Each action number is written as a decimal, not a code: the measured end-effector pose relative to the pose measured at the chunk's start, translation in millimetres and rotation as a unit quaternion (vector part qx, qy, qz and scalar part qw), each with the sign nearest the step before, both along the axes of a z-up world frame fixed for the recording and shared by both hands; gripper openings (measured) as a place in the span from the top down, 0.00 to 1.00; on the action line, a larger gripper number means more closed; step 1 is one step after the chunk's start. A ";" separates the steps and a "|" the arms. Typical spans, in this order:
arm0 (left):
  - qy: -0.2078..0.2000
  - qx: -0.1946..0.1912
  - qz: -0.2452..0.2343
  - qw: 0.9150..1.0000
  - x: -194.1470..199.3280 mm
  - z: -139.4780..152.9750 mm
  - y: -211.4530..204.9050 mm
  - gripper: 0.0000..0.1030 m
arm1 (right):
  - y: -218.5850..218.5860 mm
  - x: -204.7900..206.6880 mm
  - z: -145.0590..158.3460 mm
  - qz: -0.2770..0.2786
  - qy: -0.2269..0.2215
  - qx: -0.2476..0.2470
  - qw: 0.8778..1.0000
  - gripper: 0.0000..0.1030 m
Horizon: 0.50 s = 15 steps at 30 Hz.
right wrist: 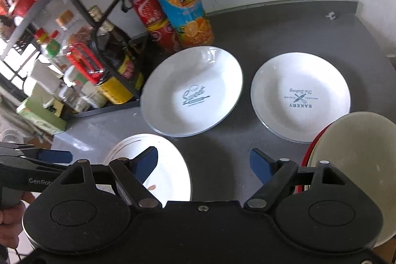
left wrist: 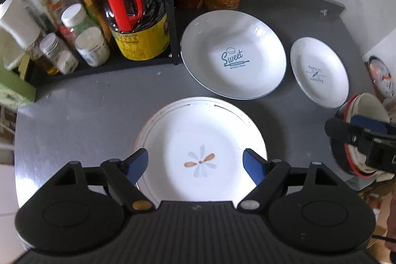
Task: Organize plates and bowls
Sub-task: 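Move both grippers past the flower-pattern plate to the white 'Sweet' plate rim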
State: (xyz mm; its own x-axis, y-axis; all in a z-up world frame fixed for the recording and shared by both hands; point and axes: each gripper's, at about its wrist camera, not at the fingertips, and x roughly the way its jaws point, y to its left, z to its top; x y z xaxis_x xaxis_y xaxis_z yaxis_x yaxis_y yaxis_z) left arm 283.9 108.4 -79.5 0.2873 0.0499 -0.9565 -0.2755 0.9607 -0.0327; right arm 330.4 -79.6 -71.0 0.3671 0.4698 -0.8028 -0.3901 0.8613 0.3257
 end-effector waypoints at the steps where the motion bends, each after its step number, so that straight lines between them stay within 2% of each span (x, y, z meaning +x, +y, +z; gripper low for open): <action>1: -0.002 0.004 -0.011 1.000 2.8 -3.2 0.4 0.20 | 0.7 1.5 -1.3 -0.005 -0.003 0.002 1.000 0.22; 3: -0.002 0.009 -0.022 1.000 8.7 -8.2 2.1 0.20 | 2.9 5.4 -5.1 -0.017 -0.004 0.001 1.000 0.23; 8: -0.015 0.021 -0.031 0.999 28.3 -18.6 10.2 0.21 | 6.0 15.5 -17.2 -0.046 0.015 0.009 0.999 0.33; 15: -0.038 0.015 -0.059 0.997 53.5 -29.7 9.7 0.24 | 13.6 24.7 -34.2 -0.070 0.032 0.030 0.997 0.47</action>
